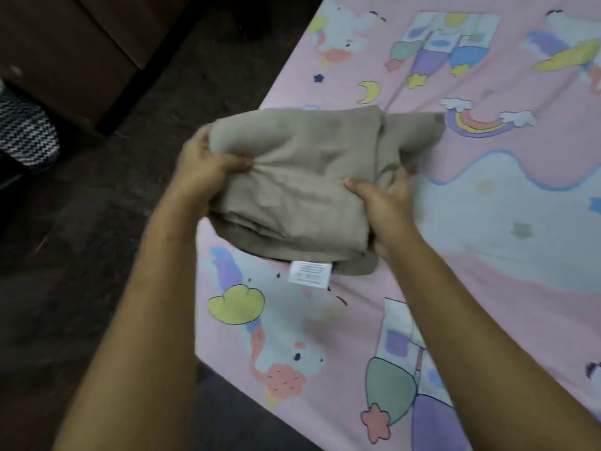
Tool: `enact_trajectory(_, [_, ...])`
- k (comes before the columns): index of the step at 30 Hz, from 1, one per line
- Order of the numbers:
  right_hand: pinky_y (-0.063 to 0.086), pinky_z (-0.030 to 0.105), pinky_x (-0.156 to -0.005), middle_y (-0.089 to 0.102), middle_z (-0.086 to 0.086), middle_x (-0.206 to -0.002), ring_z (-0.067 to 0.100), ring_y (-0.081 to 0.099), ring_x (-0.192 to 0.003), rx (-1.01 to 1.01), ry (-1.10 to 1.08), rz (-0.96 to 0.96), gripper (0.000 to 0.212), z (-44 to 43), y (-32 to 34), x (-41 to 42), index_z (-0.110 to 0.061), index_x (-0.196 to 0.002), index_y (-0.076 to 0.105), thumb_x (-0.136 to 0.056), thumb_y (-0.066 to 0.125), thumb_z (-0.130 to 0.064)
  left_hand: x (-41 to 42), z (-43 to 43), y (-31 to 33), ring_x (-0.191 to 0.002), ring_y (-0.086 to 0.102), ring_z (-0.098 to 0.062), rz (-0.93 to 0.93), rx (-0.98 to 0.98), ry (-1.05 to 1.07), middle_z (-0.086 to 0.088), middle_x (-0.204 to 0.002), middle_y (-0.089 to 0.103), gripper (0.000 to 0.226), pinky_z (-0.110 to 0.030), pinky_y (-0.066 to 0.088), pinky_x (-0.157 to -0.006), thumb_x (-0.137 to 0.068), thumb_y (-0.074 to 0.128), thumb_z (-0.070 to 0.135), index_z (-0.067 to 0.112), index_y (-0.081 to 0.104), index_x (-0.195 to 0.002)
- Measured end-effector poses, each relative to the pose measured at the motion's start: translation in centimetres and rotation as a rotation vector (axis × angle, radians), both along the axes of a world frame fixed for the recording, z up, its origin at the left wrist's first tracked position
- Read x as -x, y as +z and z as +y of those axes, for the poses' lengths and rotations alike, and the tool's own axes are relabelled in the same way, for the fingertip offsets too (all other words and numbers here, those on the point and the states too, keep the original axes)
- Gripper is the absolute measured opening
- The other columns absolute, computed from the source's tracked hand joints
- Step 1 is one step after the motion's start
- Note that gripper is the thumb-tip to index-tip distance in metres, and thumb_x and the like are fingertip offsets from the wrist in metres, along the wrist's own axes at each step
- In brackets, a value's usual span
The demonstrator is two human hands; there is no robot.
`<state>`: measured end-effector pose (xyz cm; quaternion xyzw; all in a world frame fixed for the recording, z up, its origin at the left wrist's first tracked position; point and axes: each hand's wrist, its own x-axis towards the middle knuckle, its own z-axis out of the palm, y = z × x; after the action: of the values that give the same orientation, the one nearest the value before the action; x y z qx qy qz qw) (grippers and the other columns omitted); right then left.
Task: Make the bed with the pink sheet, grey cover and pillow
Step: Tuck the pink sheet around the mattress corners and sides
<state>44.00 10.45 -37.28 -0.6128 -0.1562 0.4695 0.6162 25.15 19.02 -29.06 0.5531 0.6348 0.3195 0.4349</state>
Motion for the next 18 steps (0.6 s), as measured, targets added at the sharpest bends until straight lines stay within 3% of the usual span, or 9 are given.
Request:
enact_trajectory(4, [0.041, 0.029, -0.103, 0.051, -0.003, -0.136, 0.015, 0.054, -0.116, -0.007, 0.212, -0.055, 0.083, 1.4, 1.6, 9.2, -0.019, -0.146, 0.031, -0.074, 0.072, -0.015, 9.0, 0.8, -0.5, -0.111, 0.058, -0.027, 0.486, 0.086, 0.200, -0.008, -0.121, 0.062, 0.053, -0.042, 0.048, -0.095, -0.073, 0.079, 0.019, 0.021, 0.057, -0.121])
enact_trajectory(6, [0.033, 0.024, -0.107, 0.043, -0.003, -0.143, 0.014, 0.046, -0.124, -0.021, 0.342, -0.099, 0.089, 0.4, 1.0, 13.3, -0.022, -0.151, 0.016, -0.080, 0.067, -0.009, 12.0, -0.7, -2.4, -0.116, 0.052, -0.035, 0.726, 0.109, 0.284, -0.015, -0.128, 0.055, 0.047, -0.045, 0.045, -0.095, -0.082, 0.069, 0.025, 0.019, 0.053, -0.126])
enact_trajectory(8, [0.032, 0.022, -0.101, 0.042, 0.001, -0.145, 0.019, 0.044, -0.127, 0.033, 0.450, -0.191, 0.089, -1.3, -0.9, 16.0, -0.022, -0.152, 0.010, -0.083, 0.064, -0.009, 13.4, -3.1, -4.9, -0.122, 0.045, -0.040, 0.867, 0.175, 0.338, -0.019, -0.134, 0.046, 0.046, -0.049, 0.038, -0.098, -0.088, 0.056, 0.027, 0.022, 0.045, -0.133])
enact_trajectory(12, [0.039, 0.030, -0.098, 0.043, 0.005, -0.146, 0.026, 0.048, -0.126, 0.352, 0.658, -0.314, 0.087, -5.6, -5.5, 16.6, -0.026, -0.152, -0.003, -0.089, 0.058, -0.021, 13.0, -7.7, -10.2, -0.131, 0.032, -0.039, 0.947, 0.428, 0.196, -0.014, -0.145, 0.031, 0.049, -0.050, 0.031, -0.105, -0.091, 0.048, 0.024, 0.027, 0.037, -0.139])
enact_trajectory(15, [0.040, 0.036, -0.098, 0.045, 0.004, -0.144, 0.027, 0.047, -0.127, 0.439, 0.769, -0.380, 0.088, -7.1, -7.1, 14.4, -0.027, -0.152, -0.002, -0.089, 0.059, -0.040, 10.4, -10.5, -12.2, -0.132, 0.030, -0.033, 0.957, 0.285, 0.119, -0.008, -0.146, 0.032, 0.050, -0.050, 0.030, -0.106, -0.089, 0.045, 0.015, 0.026, 0.039, -0.137])
enact_trajectory(18, [0.042, 0.039, -0.095, 0.051, 0.007, -0.138, 0.030, 0.049, -0.124, 0.426, 0.850, -0.529, 0.076, -6.5, -7.4, 11.7, -0.026, -0.150, 0.016, -0.089, 0.055, -0.048, 6.3, -12.3, -12.9, -0.129, 0.034, -0.033, 0.880, 0.115, 0.063, -0.011, -0.143, 0.037, 0.053, -0.049, 0.029, -0.103, -0.084, 0.051, 0.014, 0.020, 0.044, -0.136])
